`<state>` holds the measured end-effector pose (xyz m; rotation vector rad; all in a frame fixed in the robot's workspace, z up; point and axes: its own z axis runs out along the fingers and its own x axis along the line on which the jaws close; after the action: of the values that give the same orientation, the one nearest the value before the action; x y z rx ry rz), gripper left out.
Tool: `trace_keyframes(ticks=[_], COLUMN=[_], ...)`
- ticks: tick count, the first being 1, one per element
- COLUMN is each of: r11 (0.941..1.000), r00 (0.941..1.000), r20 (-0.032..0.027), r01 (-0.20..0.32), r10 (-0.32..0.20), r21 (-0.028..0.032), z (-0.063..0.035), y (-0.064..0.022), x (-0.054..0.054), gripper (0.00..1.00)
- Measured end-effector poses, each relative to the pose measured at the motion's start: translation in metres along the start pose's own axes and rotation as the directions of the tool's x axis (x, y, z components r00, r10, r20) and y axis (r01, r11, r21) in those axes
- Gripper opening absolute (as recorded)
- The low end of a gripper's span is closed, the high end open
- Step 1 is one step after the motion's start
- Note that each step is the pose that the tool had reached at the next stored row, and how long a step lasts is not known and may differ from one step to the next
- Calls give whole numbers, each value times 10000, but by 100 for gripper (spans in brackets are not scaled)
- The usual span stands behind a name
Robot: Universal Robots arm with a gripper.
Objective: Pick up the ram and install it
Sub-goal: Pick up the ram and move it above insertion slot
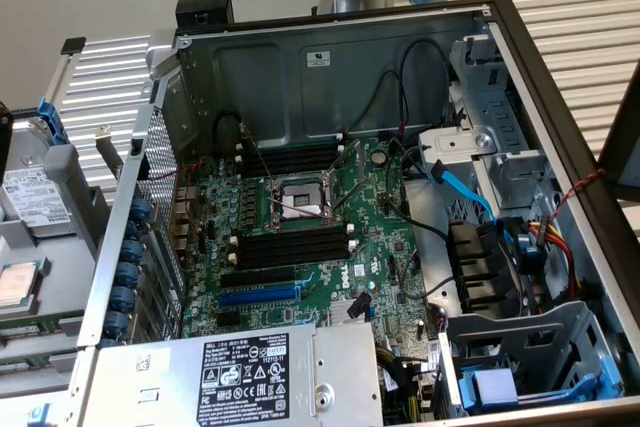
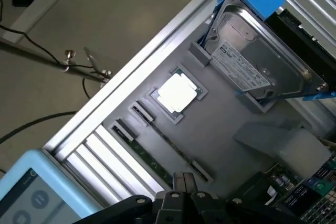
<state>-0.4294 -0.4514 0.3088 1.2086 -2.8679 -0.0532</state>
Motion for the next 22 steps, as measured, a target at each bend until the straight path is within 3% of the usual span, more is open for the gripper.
trace_keyframes(ticks=[5, 11, 17, 22], r11=[9959, 9802, 9529, 9210], r00=[9959, 9802, 9528, 9208], r20=[-41, -89, -136, -178], r01=[908, 1980, 3033, 3897], r10=[-907, -1979, -3033, -3896], r21=[10, 17, 21, 18], z=[59, 127, 196, 254], y=[-2, -5, -8, -11], x=[-1, -2, -3, -3], gripper=[11, 11, 11, 11])
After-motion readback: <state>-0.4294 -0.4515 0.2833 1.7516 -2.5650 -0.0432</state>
